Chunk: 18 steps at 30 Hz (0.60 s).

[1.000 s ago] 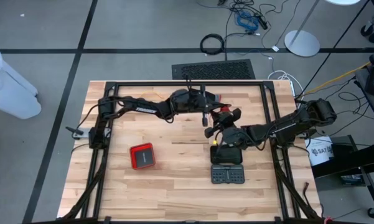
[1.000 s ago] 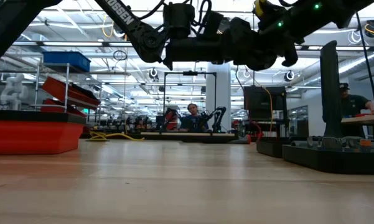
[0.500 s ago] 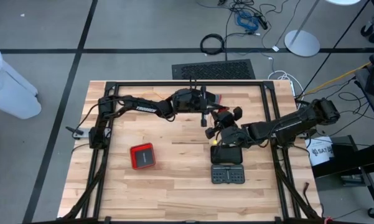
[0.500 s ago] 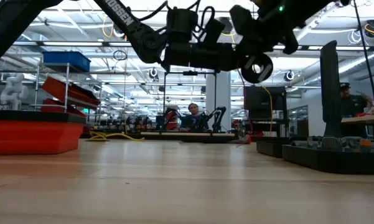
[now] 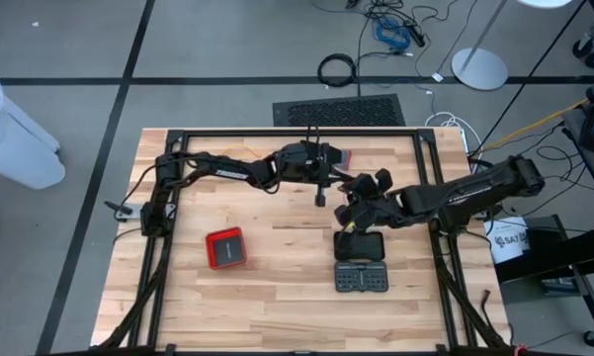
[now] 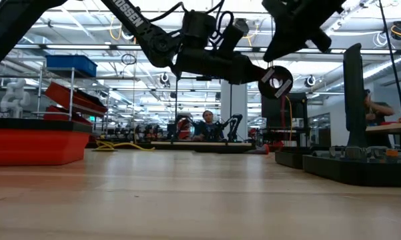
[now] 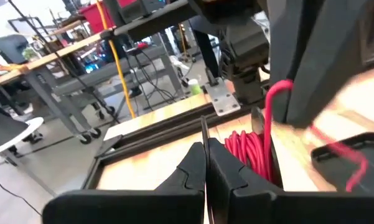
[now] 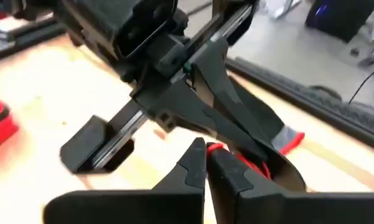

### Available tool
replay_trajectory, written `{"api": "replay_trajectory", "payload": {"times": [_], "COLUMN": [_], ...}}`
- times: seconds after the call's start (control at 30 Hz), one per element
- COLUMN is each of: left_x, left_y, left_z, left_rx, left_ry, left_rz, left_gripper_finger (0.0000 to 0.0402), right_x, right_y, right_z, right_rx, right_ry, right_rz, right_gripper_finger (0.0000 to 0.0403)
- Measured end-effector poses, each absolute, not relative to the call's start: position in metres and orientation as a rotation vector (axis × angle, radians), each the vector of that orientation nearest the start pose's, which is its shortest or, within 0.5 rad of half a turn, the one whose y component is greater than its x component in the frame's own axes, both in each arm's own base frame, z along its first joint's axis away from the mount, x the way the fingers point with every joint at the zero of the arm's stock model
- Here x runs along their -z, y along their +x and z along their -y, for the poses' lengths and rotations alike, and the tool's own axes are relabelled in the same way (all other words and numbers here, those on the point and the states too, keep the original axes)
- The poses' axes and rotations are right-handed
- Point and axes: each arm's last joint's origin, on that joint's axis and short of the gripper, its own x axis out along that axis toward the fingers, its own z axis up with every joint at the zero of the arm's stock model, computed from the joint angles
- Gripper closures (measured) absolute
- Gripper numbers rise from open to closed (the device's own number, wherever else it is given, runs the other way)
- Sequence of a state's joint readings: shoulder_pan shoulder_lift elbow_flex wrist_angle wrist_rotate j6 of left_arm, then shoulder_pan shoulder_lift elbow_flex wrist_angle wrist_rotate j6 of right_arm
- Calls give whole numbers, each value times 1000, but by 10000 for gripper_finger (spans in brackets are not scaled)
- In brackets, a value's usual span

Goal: Coil cords
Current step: Coil the red wire onto the spool

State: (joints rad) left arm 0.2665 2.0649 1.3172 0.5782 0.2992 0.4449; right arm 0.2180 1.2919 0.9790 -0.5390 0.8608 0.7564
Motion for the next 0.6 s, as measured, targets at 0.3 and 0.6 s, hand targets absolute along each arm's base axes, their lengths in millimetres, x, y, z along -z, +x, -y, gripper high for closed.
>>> {"api": "replay_trajectory", "payload": {"times": [0.3,0.6], "left_x": [-212,-238], "left_y": [437,423], "left_z": [-110,-110], "left_rx": [112,183], "left_ry": [410,426], "left_rz": [-191,-201], "left_gripper_finger": [401,401], "right_x": [-299,-303], "right_y": [239,226], "right_z": [-35,-34], "right_rx": [731,724], "right_ry": [190,105], "right_rz": [-708,-830], "right_gripper_finger": [403,403]}}
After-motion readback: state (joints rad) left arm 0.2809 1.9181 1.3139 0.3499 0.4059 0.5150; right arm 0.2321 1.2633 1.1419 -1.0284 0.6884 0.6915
